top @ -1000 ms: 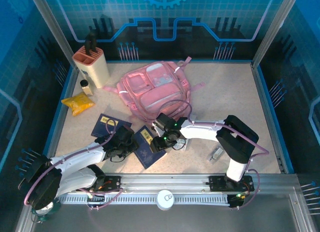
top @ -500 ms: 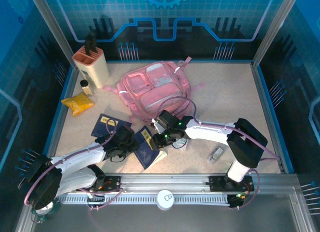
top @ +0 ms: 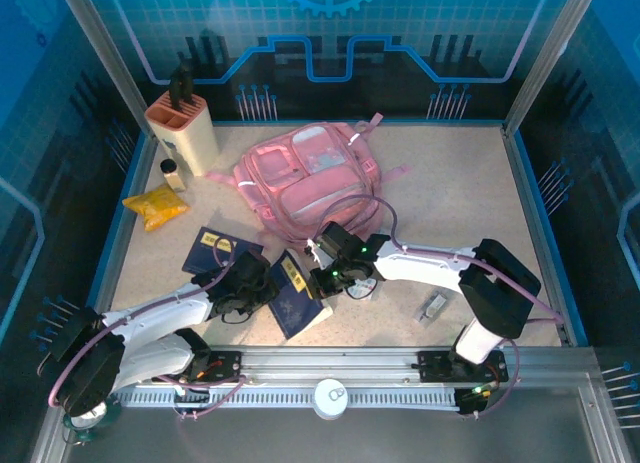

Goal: Pack the student bag

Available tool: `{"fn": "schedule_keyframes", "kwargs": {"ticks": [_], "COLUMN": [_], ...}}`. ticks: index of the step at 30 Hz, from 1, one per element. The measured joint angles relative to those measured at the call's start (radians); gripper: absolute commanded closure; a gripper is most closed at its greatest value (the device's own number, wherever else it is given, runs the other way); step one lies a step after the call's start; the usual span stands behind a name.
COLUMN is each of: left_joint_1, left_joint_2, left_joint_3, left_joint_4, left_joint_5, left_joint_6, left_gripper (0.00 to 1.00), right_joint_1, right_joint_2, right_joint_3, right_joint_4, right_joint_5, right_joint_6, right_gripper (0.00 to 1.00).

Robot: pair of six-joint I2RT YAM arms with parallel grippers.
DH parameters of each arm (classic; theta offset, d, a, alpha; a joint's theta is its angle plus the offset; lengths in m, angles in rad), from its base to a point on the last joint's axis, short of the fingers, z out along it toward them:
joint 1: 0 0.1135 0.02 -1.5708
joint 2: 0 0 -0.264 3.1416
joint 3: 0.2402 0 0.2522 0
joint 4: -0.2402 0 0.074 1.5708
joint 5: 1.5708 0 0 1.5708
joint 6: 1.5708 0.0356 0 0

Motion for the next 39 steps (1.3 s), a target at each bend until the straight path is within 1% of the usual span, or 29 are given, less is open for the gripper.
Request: {"fn": "schedule_keyframes", "kwargs": {"ticks": [3,6,9,13,16,19,21,24,27,30,36,38,39], "left_joint_1": [-0.005,-0.007,-0.007,0.022,0.072,0.096,0.098,0.098,0.100,0.100,0.100,0.100,0.100], "left_joint_2": [-0.011,-0.039,-0.112,-0.272,-0.382,-0.462,-0.478,-0.456,-0.413,-0.383,-0.347,-0.336,-0.332], "left_joint_3": [0.004,0.012,0.054,0.119,0.157,0.167,0.167,0.167,0.167,0.167,0.166,0.166,0.166], "left_joint_4": [-0.005,-0.024,-0.088,-0.156,-0.194,-0.199,-0.185,-0.136,-0.047,0.068,0.248,0.288,0.306], "left_joint_5": [-0.003,-0.011,-0.035,-0.046,-0.043,-0.023,0.008,0.058,0.111,0.167,0.251,0.271,0.279], "left_joint_6": [0.001,0.019,0.045,0.079,0.099,0.103,0.103,0.103,0.103,0.106,0.124,0.127,0.127], "left_gripper": [0.55,0.51,0.41,0.26,0.23,0.21,0.20,0.20,0.22,0.29,0.52,0.60,0.65], "right_joint_1": [0.000,0.000,0.000,-0.002,-0.024,-0.067,-0.099,-0.143,-0.180,-0.215,-0.266,-0.278,-0.283], "right_joint_2": [-0.022,-0.054,-0.121,-0.211,-0.262,-0.307,-0.331,-0.354,-0.366,-0.367,-0.367,-0.367,-0.367], "right_joint_3": [-0.005,-0.008,-0.018,-0.017,-0.017,-0.021,-0.021,-0.021,-0.021,-0.025,-0.064,-0.076,-0.080], "right_joint_4": [0.005,0.011,0.027,0.047,0.057,0.082,0.099,0.130,0.164,0.208,0.273,0.278,0.281], "right_joint_5": [-0.006,-0.019,-0.026,-0.051,-0.083,-0.117,-0.146,-0.191,-0.236,-0.278,-0.318,-0.326,-0.331], "right_joint_6": [0.004,0.004,0.004,0.007,0.016,0.038,0.051,0.072,0.100,0.129,0.166,0.169,0.172], "right_gripper": [0.99,1.00,1.00,1.00,1.00,1.00,1.00,0.99,0.99,0.99,0.97,0.96,0.93]}}
